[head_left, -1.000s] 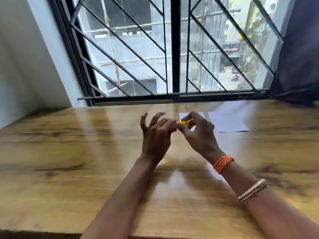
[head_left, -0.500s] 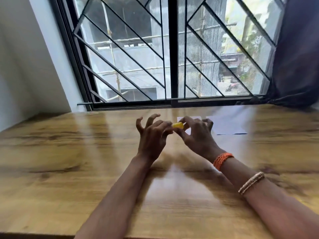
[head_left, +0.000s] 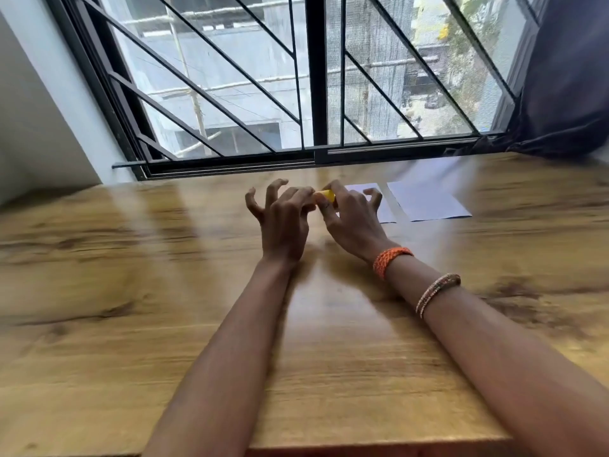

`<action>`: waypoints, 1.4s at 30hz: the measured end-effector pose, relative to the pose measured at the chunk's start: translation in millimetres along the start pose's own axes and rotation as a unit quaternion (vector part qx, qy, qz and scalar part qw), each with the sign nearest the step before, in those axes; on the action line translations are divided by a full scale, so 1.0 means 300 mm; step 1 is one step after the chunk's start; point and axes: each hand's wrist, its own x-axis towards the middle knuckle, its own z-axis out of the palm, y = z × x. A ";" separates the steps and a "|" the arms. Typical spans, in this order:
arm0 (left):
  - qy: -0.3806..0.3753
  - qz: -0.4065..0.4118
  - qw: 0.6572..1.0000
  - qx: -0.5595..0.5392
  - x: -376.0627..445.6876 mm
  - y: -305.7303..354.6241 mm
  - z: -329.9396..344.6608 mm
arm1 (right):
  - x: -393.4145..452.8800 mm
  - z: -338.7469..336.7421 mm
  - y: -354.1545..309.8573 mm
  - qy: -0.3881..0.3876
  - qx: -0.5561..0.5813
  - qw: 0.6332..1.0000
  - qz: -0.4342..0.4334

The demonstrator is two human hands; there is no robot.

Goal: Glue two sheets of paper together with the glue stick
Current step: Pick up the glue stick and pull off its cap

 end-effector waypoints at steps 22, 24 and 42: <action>-0.036 0.030 0.999 0.019 0.001 -0.016 0.023 | -0.023 -0.007 0.029 -0.008 -0.087 0.996 -0.007; -0.042 0.024 0.998 0.029 0.001 -0.019 0.027 | -0.024 -0.012 0.028 0.026 -0.134 0.989 -0.053; 0.003 -0.235 0.963 -0.132 0.036 -0.116 -0.013 | 0.055 0.128 -0.096 -0.030 0.076 0.994 0.069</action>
